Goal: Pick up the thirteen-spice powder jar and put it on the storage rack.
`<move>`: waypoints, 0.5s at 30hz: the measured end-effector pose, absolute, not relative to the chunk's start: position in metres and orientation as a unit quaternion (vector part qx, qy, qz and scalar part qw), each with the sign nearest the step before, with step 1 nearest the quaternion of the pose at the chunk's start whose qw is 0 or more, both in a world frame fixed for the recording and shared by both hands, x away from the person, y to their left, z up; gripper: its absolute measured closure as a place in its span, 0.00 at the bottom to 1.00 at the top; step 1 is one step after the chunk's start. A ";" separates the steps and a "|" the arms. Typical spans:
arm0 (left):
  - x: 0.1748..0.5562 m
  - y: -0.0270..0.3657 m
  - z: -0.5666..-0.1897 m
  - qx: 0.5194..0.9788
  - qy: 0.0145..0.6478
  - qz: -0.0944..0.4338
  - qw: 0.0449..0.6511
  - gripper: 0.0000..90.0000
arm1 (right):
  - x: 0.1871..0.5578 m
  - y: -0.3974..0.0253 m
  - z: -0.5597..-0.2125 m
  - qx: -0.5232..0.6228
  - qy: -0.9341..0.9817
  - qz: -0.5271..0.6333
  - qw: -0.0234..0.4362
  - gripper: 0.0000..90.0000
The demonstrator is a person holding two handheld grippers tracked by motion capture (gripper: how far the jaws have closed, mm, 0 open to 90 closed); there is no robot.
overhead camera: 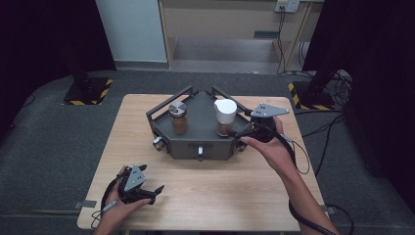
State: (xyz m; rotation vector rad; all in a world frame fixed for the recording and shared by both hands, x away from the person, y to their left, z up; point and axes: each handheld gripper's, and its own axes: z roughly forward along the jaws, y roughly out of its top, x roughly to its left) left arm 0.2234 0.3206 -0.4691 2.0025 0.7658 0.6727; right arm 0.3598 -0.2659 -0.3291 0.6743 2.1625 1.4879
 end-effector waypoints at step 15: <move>0.223 0.319 -0.469 0.805 0.307 0.271 0.429 0.03 | 0.334 -0.283 -0.332 0.233 0.774 0.546 0.219 0.02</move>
